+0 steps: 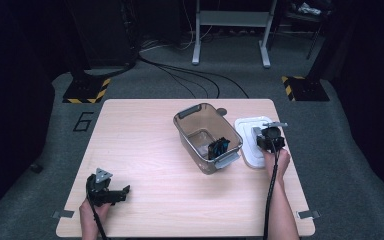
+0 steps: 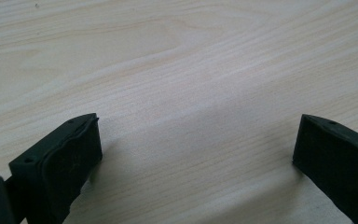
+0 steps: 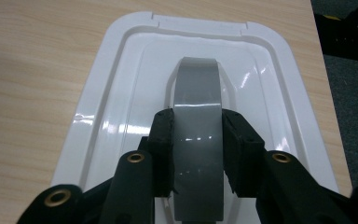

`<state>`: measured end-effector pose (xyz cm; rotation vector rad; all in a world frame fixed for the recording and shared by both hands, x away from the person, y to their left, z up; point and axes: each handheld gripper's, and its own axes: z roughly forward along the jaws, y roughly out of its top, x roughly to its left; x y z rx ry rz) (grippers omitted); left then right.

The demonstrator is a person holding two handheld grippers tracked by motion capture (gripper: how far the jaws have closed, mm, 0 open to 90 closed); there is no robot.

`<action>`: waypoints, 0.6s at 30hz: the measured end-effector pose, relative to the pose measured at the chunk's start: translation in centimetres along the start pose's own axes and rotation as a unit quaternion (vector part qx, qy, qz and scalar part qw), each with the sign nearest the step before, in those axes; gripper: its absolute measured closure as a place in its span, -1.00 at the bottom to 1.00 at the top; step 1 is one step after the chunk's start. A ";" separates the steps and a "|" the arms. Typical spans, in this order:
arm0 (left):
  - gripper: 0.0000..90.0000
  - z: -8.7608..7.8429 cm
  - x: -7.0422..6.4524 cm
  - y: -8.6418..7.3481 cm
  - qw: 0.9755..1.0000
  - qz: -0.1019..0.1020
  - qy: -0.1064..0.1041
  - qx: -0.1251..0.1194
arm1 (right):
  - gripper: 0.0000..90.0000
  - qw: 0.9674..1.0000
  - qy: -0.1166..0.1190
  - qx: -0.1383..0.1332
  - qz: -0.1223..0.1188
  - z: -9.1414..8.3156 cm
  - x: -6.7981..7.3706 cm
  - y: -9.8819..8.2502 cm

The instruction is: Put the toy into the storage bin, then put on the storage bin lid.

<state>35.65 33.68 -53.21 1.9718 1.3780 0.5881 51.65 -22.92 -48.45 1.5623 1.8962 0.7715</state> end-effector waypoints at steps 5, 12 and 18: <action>-0.97 0.0 0.0 0.0 1.000 0.000 0.000 0.000 | 0.49 1.000 0.007 -0.003 -0.009 -1.4 0.0 0.3; -0.97 0.0 0.0 0.0 1.000 0.000 0.000 0.000 | 0.49 1.000 0.008 -0.009 -0.024 -3.0 0.0 0.8; -0.97 0.0 0.0 0.0 1.000 0.000 0.000 0.000 | 0.49 0.999 0.012 -0.011 -0.032 -4.5 -0.4 1.3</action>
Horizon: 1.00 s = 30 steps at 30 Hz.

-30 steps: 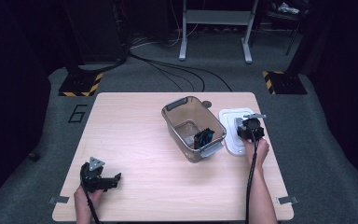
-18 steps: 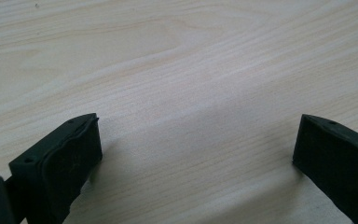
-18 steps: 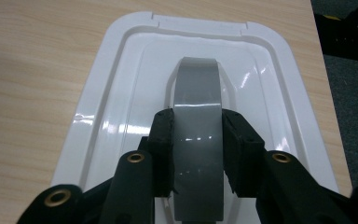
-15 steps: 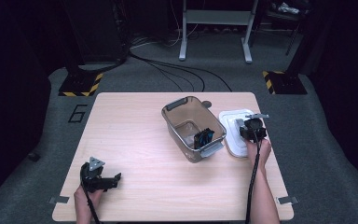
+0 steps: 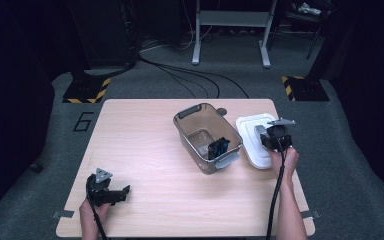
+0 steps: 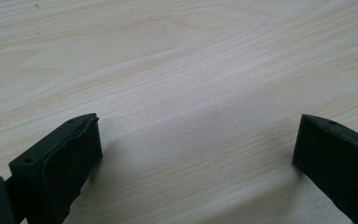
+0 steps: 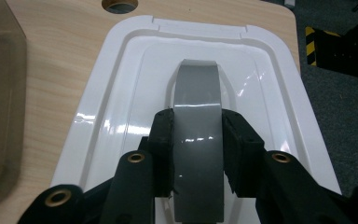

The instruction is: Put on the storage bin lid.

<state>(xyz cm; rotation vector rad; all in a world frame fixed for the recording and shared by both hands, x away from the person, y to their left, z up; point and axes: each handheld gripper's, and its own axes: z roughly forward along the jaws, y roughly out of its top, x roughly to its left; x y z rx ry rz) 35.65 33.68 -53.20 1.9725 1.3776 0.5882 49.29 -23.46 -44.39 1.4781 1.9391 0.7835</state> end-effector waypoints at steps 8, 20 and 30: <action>-0.97 0.0 0.0 0.0 1.000 0.001 0.001 0.000 | 0.49 1.000 0.005 -0.011 0.004 -2.5 -0.4 1.4; -0.97 0.0 0.0 0.0 1.000 0.001 0.001 0.000 | 0.49 0.999 0.003 -0.029 -0.021 -6.4 0.2 4.4; -0.97 0.0 0.0 0.0 1.000 0.000 0.000 0.000 | 0.49 0.998 0.022 -0.049 -0.040 -9.4 2.1 7.6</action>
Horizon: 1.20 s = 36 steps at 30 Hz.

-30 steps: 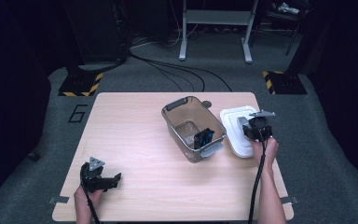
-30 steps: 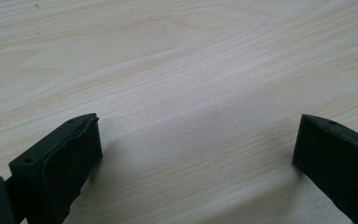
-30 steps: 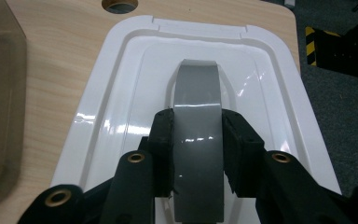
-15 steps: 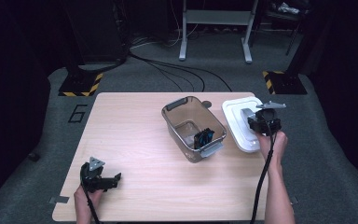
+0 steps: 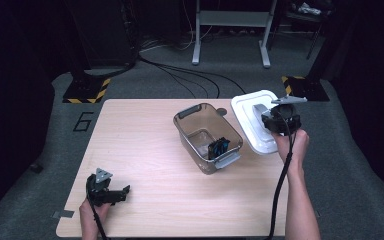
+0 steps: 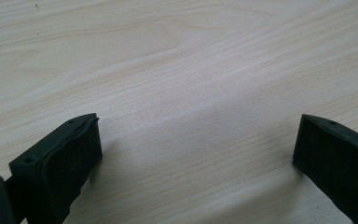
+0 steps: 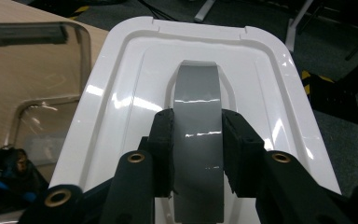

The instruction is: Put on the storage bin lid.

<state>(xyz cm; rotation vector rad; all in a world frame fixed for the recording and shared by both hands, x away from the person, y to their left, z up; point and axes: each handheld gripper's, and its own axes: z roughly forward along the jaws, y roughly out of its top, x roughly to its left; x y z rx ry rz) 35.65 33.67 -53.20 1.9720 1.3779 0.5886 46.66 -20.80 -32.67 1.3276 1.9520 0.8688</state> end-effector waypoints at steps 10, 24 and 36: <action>-0.97 0.0 0.0 0.0 1.000 0.001 0.000 0.000 | 0.49 0.998 0.051 -0.005 -0.027 -1.1 3.7 3.2; -0.97 0.0 0.0 0.0 1.000 -0.001 0.000 -0.001 | 0.48 0.989 0.122 0.020 -0.078 2.0 10.4 5.8; -0.97 0.0 0.0 0.0 1.000 0.001 0.000 0.001 | 0.48 0.984 0.132 0.074 -0.092 5.6 13.9 6.1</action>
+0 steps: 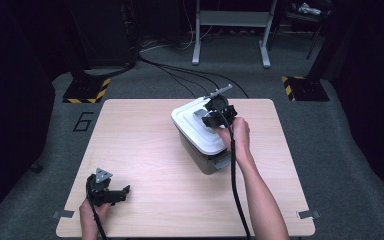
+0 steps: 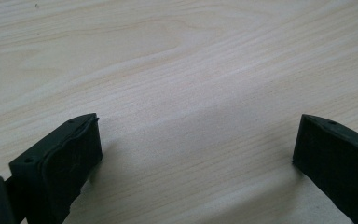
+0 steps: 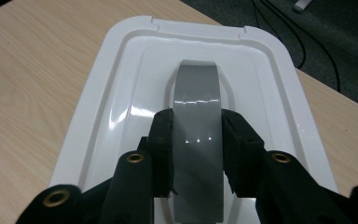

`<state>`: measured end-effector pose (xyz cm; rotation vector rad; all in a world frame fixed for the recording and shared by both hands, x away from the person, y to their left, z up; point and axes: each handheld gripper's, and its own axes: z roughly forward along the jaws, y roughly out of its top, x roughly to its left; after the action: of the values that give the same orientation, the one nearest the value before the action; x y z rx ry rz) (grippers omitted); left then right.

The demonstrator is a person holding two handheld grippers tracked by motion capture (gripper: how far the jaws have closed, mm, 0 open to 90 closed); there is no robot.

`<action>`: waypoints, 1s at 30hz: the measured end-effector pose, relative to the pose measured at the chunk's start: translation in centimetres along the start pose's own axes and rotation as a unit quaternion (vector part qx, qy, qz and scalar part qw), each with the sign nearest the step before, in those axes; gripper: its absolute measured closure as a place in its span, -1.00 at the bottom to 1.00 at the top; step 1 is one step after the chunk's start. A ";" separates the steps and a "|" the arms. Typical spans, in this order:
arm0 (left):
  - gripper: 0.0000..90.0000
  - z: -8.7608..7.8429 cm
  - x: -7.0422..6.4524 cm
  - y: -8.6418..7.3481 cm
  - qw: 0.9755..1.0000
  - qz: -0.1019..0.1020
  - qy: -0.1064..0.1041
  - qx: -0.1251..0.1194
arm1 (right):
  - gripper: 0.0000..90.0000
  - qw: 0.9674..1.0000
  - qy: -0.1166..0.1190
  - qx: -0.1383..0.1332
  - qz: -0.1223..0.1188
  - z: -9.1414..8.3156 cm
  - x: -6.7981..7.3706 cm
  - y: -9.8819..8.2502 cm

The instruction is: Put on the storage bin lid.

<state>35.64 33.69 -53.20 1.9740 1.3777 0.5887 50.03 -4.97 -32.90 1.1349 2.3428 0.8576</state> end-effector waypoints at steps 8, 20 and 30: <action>-0.97 0.0 0.0 0.0 1.000 0.000 0.000 0.000 | 0.47 1.000 -0.014 0.020 -0.001 0.7 0.5 -0.4; -0.97 0.0 0.0 0.0 1.000 0.001 0.000 0.000 | -0.25 1.000 -0.023 0.005 0.016 -0.2 0.5 -1.0; -0.97 0.0 0.0 0.0 1.000 0.001 0.001 -0.001 | -0.85 0.998 0.008 -0.036 0.045 -3.3 -0.4 -3.7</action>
<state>35.66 33.69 -53.21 1.9741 1.3761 0.5914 46.31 -8.19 -32.95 1.2142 2.2689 0.9786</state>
